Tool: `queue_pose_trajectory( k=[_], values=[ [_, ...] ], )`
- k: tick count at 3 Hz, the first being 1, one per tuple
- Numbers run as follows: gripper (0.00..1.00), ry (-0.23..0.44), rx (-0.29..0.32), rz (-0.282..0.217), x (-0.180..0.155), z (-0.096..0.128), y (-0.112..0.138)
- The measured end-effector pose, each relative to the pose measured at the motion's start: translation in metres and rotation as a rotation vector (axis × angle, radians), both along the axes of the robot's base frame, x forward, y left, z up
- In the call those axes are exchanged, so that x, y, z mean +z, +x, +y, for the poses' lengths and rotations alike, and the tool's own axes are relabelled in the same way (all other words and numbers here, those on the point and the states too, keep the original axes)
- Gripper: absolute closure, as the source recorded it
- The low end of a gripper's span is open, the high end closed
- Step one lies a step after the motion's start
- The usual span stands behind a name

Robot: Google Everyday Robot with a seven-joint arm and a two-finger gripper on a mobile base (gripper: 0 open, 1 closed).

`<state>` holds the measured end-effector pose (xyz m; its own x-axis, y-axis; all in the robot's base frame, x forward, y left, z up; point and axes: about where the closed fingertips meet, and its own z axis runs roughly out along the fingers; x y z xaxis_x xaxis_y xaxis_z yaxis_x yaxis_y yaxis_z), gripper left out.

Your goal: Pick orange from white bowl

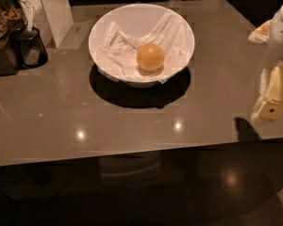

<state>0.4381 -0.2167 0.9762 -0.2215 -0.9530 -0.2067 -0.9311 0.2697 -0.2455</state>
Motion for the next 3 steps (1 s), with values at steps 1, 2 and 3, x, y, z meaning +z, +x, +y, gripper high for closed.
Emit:
queue_pose_trajectory(
  k=[1, 2, 3],
  values=[
    [0.0, 0.0, 0.0, 0.0, 0.0, 0.0, 0.0],
    [0.0, 0.027, 0.026, -0.004, 0.002, 0.012, 0.013],
    [0.0, 0.078, 0.113, -0.006, 0.005, 0.047, 0.046]
  ],
)
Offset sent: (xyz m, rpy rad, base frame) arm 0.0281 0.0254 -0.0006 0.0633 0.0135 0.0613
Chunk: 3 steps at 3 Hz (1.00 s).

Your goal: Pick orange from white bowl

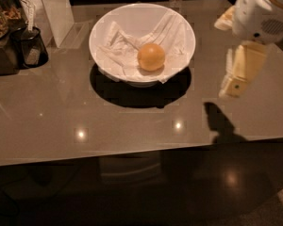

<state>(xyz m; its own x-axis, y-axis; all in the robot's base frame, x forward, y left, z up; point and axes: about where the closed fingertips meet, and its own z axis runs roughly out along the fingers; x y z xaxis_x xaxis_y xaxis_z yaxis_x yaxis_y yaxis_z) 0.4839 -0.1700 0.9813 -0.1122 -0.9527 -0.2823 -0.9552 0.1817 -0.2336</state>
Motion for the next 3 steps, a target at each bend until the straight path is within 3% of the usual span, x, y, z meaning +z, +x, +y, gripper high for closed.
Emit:
queue_pose_trajectory(
  k=[1, 2, 3],
  values=[
    [0.0, 0.068, 0.098, -0.012, 0.008, 0.048, 0.042],
    [0.0, 0.069, 0.098, -0.012, 0.007, 0.048, 0.042],
    [0.0, 0.159, 0.064, -0.015, 0.002, 0.04, 0.066]
  ],
)
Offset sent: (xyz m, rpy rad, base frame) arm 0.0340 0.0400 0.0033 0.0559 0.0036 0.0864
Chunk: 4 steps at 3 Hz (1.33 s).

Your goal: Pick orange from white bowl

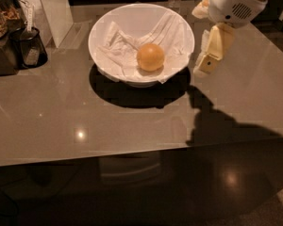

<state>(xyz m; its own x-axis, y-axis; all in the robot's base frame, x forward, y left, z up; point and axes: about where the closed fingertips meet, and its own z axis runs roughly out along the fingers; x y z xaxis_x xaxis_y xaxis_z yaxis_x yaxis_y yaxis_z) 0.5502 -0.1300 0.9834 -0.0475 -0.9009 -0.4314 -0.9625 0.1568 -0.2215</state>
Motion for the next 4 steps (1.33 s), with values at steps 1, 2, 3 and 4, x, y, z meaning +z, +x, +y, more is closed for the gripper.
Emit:
queue_pose_trajectory(
  k=[1, 2, 3, 4],
  values=[
    [0.0, 0.093, 0.003, 0.019, -0.011, 0.005, 0.039],
    [0.0, 0.177, 0.005, 0.068, -0.029, 0.017, 0.068],
    [0.0, 0.231, 0.017, 0.112, -0.043, 0.034, 0.089],
    [0.0, 0.236, 0.017, 0.111, -0.044, 0.034, 0.092]
  ],
)
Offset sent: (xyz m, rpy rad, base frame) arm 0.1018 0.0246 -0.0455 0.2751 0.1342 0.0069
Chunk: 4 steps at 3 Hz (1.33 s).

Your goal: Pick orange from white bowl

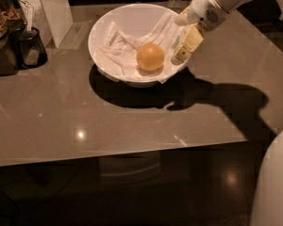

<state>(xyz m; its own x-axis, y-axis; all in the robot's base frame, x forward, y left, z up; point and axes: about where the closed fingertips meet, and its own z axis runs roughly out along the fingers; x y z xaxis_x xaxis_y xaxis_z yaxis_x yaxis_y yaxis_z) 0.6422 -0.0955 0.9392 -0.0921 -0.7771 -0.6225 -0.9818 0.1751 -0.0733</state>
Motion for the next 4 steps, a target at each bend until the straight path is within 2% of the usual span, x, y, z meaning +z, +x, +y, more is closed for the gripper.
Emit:
queue_pose_trajectory(
  k=[1, 2, 3, 4],
  values=[
    [0.0, 0.031, -0.013, -0.004, -0.003, 0.002, 0.004],
    [0.0, 0.062, 0.039, 0.034, -0.018, 0.028, 0.01],
    [0.18, 0.063, 0.041, 0.037, -0.019, 0.029, 0.01],
    [0.18, 0.071, 0.043, 0.037, -0.022, 0.032, 0.013]
  ],
)
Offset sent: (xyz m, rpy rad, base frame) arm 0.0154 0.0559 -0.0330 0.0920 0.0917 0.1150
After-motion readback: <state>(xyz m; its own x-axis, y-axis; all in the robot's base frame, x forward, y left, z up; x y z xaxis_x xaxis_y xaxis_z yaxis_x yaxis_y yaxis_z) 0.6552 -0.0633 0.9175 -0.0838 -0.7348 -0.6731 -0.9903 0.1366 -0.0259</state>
